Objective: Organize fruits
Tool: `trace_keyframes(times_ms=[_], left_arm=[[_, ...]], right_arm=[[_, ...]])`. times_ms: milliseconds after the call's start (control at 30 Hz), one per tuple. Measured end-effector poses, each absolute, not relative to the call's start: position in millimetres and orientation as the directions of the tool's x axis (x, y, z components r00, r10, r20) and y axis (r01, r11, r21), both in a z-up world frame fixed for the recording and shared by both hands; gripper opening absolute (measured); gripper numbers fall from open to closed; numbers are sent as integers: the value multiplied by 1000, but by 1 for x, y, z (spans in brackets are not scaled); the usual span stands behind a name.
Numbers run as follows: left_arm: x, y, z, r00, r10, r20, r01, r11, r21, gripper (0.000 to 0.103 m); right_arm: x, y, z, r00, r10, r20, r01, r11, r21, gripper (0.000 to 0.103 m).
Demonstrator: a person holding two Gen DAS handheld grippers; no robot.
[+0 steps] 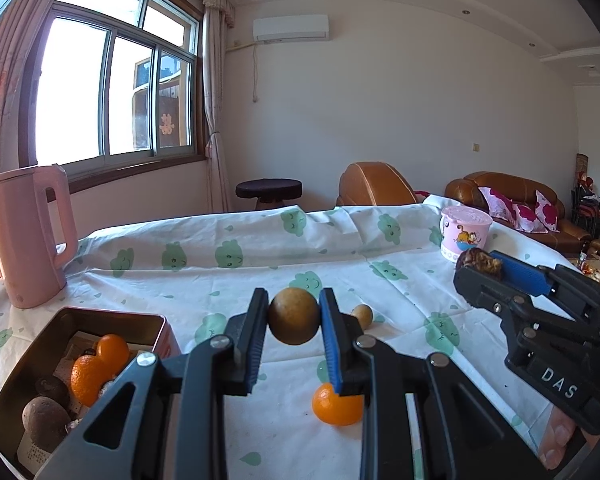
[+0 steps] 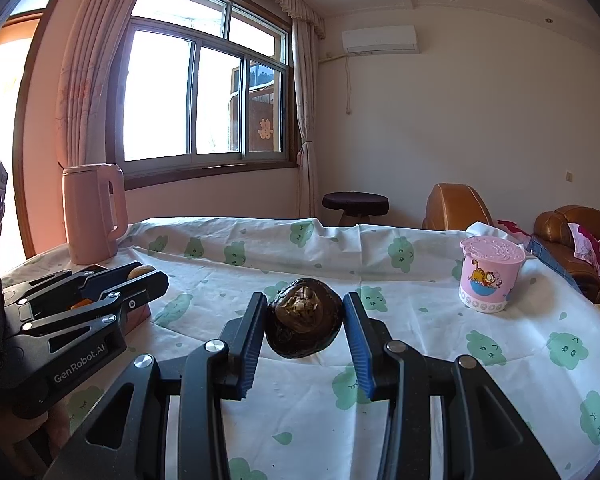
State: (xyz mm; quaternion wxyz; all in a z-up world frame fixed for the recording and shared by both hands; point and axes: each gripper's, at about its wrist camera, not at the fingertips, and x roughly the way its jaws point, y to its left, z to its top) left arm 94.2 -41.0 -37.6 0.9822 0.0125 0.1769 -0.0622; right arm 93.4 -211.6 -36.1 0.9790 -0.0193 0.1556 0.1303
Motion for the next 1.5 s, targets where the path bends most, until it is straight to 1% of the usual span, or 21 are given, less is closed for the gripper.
trace_keyframes(times_ms=[433, 600, 900, 1233, 1500], left_arm=[[80, -36, -37, 931, -110, -347, 126, 992, 24, 27], [77, -23, -37, 932, -83, -353, 97, 995, 23, 27], [73, 15, -37, 925, -33, -379, 28, 999, -19, 27], [54, 51, -27, 931, 12, -364, -32, 998, -50, 27], [40, 69, -25, 927, 47, -371, -68, 997, -42, 27]], right_arm=[[99, -200, -37, 906, 253, -339, -271, 963, -5, 42], [102, -179, -38, 894, 281, -350, -308, 951, -24, 42], [103, -140, -39, 868, 340, -362, -380, 924, -45, 42], [97, -108, -40, 842, 396, -365, -442, 896, -49, 42], [85, -89, -37, 821, 444, -360, -491, 870, -45, 42]])
